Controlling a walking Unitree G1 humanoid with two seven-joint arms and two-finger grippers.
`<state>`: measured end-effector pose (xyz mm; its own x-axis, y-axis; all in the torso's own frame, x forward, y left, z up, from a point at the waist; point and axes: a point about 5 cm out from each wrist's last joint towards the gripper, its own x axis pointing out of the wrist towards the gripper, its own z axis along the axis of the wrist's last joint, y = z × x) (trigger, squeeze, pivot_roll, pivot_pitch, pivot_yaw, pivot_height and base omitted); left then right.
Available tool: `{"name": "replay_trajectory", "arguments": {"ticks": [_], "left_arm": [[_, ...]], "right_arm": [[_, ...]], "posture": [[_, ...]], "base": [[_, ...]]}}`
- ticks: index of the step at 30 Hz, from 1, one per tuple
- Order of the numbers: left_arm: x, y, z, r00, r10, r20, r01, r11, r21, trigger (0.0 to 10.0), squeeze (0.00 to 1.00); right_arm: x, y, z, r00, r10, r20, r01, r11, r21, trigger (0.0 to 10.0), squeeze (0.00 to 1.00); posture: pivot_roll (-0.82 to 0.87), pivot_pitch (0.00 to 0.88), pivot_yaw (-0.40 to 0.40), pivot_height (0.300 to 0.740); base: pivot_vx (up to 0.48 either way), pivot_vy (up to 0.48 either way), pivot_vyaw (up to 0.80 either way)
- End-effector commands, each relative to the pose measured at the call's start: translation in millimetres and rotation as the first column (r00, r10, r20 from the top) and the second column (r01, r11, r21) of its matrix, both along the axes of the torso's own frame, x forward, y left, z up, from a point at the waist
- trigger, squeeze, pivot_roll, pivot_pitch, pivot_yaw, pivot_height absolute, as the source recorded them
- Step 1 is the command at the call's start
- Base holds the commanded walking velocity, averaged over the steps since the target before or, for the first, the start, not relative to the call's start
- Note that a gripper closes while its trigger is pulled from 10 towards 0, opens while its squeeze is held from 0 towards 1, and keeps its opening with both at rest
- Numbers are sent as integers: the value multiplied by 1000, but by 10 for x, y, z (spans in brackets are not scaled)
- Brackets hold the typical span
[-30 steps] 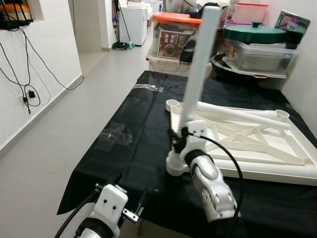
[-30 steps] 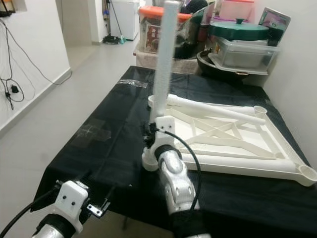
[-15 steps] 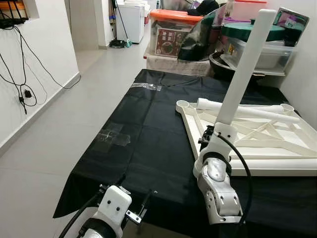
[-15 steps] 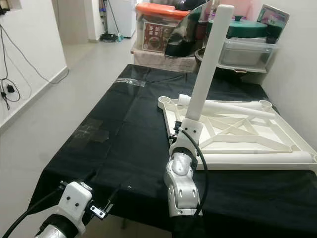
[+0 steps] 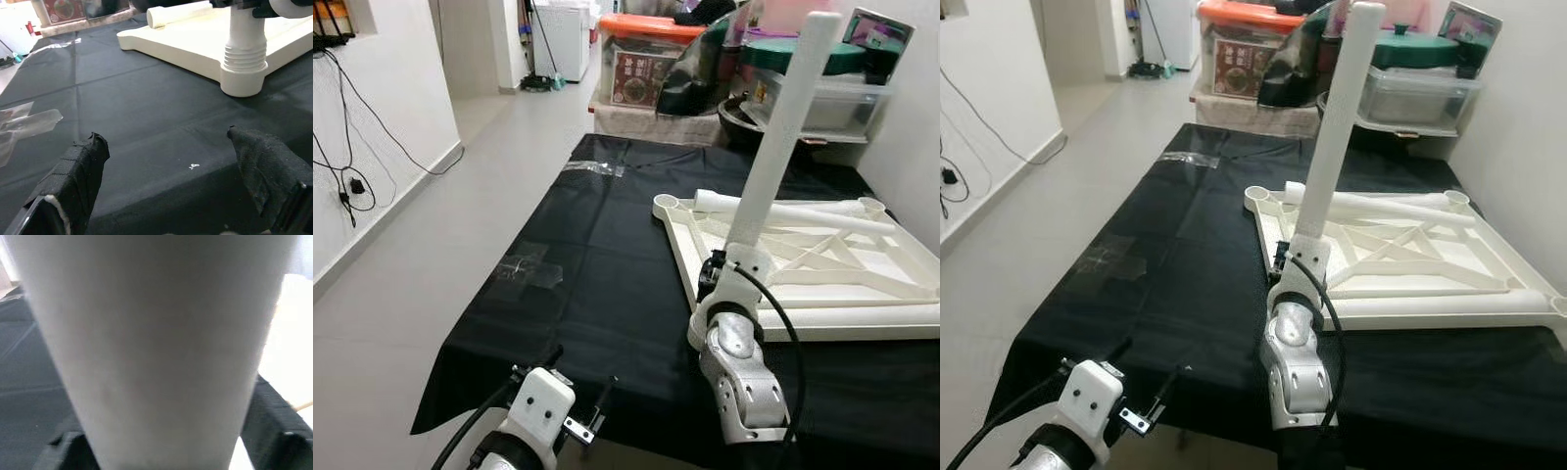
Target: Building children table
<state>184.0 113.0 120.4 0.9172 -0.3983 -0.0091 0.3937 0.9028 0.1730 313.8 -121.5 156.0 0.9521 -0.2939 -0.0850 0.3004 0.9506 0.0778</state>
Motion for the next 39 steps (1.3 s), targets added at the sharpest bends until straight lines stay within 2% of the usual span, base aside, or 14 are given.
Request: {"name": "replay_trajectory", "arguments": {"ticks": [1, 3, 4, 10, 16, 39], "left_arm": [[-22, -23, -54, 1000, -18, -21, 18, 1000, 9, 10000, 0], [-22, -23, -54, 1000, -18, -21, 18, 1000, 9, 10000, 0], [-19, -16, -65, 1000, -12, -19, 12, 1000, 27, 10000, 0], [-11, -13, -83, 1000, -11, -24, 12, 999, 33, 10000, 0], [-11, -19, -80, 1000, -20, -24, 20, 999, 31, 10000, 0], [-7, -12, -86, 1000, -18, -26, 19, 999, 34, 10000, 0]], "right_arm": [[-49, 145, -82, 1000, 8, -29, -5, 996, 87, 10000, 1000], [-49, 145, -82, 1000, 8, -29, -5, 996, 87, 10000, 1000], [-45, 106, -78, 1000, 3, -25, -2, 998, 55, 10000, 0], [-26, -14, -45, 998, 46, 36, -48, 996, 74, 10000, 0], [-20, -136, -44, 997, 61, 50, -64, 996, 58, 10000, 0], [-120, -3, -24, 988, 134, 83, -138, 989, 49, 10000, 0]], "posture": [[101, 25, -77, 740], [101, 25, -77, 740], [102, 24, -77, 740], [102, 20, -76, 740], [100, 19, -75, 740], [103, 29, -74, 740]], "base": [[0, 0, 0], [0, 0, 0], [0, 0, 0], [0, 0, 0], [0, 0, 0], [0, 0, 0]]}}
